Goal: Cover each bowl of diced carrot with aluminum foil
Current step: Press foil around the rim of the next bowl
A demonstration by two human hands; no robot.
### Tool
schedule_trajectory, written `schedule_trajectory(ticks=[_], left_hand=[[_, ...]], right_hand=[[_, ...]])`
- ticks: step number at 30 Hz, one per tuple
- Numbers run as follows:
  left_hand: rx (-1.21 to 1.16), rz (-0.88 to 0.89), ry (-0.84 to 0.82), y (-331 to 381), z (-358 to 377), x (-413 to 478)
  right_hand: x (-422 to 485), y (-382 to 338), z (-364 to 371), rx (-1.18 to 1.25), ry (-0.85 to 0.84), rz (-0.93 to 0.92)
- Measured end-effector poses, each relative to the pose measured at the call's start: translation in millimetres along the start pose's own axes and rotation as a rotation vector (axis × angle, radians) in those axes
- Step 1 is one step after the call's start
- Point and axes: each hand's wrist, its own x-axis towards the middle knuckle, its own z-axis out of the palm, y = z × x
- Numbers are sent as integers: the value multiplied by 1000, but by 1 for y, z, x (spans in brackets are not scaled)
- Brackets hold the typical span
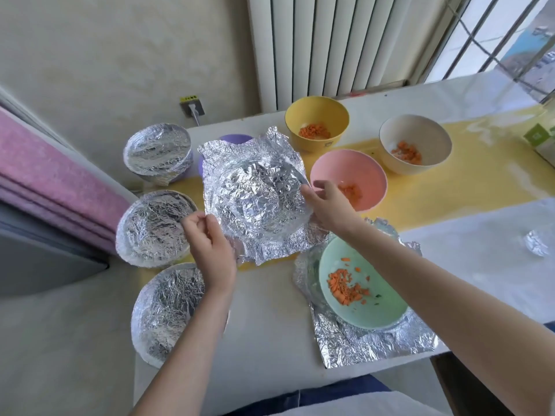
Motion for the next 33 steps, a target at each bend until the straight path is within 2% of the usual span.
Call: schedule_trajectory(ticks=[5,9,15,18,22,33], left_hand=[[211,4,-130,-17,-6,20],[452,48,-144,-23,-4,44],[878,262,-399,-40,13,87],[1006,325,-479,-47,23,101],[1067,298,-553,-58,31,111],[952,384,-508,-66,19,104]], right_hand=[[26,5,8,-99,92,-76],[45,3,10,-127,145,-66],[69,7,6,-182,253,1],[75,10,2,-243,264,29],[82,16,-1,-284,314,75],[85,19,-7,-167,374,93]])
